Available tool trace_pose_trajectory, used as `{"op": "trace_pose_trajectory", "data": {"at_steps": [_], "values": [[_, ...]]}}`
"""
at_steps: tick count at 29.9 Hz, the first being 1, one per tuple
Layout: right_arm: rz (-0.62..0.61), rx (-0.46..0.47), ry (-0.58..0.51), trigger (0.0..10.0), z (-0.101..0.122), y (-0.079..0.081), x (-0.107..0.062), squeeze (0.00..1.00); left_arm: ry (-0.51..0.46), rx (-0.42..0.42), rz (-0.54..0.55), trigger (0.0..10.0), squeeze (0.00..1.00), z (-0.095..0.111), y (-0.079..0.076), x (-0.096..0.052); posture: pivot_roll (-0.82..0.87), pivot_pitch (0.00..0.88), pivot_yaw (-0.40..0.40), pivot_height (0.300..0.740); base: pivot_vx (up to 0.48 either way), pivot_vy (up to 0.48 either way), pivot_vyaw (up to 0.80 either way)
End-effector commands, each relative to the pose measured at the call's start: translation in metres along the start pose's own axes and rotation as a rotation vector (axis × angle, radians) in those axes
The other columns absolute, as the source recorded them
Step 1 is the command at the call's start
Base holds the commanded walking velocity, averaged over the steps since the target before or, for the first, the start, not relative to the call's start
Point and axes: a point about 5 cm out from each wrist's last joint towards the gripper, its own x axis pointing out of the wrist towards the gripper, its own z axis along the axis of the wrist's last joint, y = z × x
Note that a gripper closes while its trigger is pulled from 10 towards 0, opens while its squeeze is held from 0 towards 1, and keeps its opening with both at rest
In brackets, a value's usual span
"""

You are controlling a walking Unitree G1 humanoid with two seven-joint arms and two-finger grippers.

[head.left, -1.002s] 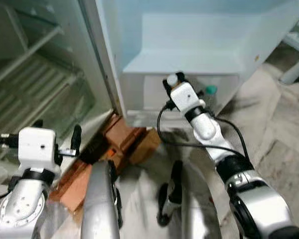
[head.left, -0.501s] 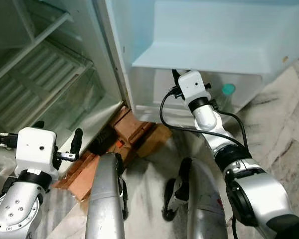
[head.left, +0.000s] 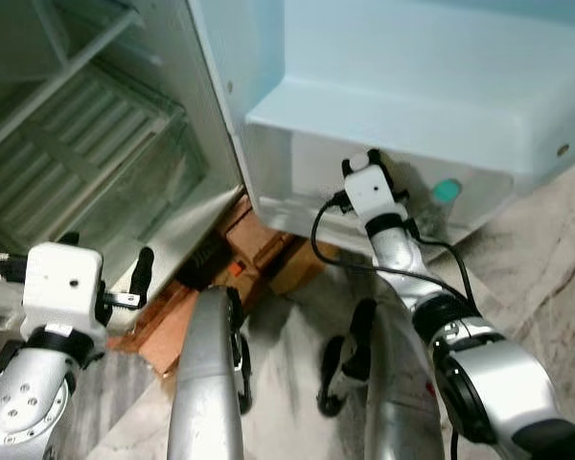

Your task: Restocking fridge

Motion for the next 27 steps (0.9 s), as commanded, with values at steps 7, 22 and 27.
{"op": "trace_pose_trajectory", "data": {"at_steps": [7,22,27], "values": [[-0.103,0.211,0.217,10.0,-0.025,-0.012,-0.005,0.15,0.020,0.015,0.002,10.0,0.00,-0.002,0.001,-0.001,0.41,0.374,0.058,0.571,0.000,0.000,0.00],[-0.219,0.492,0.311,10.0,-0.026,-0.017,-0.001,1.00,0.009,0.028,-0.028,10.0,0.00,-0.005,-0.006,0.010,0.37,0.327,0.042,0.571,0.000,0.000,0.00],[-0.177,0.501,0.270,10.0,-0.015,-0.012,0.003,1.00,-0.005,0.007,-0.029,10.0,0.00,-0.007,-0.011,0.017,0.34,0.302,0.032,0.571,0.000,0.000,0.00]]}}
